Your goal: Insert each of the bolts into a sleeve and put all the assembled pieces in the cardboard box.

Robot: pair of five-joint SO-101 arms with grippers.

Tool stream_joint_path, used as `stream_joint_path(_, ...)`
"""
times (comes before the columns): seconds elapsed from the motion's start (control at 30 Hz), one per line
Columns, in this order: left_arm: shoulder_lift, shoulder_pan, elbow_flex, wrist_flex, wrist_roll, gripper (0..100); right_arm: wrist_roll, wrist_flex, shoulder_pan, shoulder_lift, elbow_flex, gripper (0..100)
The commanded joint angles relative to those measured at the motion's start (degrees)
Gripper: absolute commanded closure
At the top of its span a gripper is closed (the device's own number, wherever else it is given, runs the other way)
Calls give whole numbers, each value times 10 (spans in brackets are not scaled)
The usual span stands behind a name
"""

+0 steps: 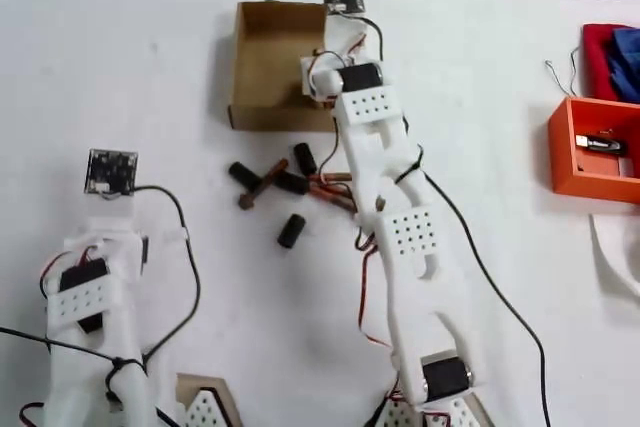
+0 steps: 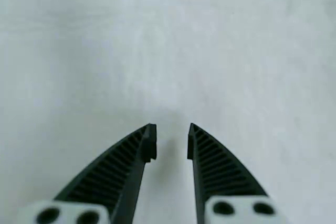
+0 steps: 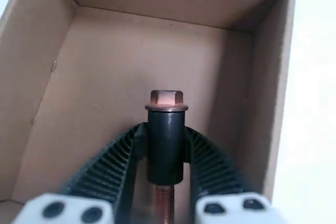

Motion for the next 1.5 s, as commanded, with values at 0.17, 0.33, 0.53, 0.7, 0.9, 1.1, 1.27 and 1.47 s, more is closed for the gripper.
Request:
stream_joint_path(0.17,-4,-3,-1,-9,-2,879,-19,-27,5,-11,-2,976)
stream_joint_path(0.33,-4,-3,-1,-9,-2,879,-36,-27,1,-11,-2,976)
stream_joint_path(0.53,-4,-3,0,-9,-2,879,-36,-27,-1,3,-4,976)
stream_joint_path(0.7,-4,-3,0,-9,-2,879,-36,-27,-1,29,-7,976)
stream_joint_path(0.9,-4,-3,0,-9,-2,879,-36,-29,-2,31,-8,976)
stream_joint_path(1.1,-4,-3,0,-9,-2,879,-35,-35,-5,34,-8,971)
stream_joint_path(1.27,-4,-3,0,-9,-2,879,-34,-35,-12,31,-8,918)
stream_joint_path(1.47,-4,-3,0,-9,-2,879,-34,-35,-15,30,-8,915)
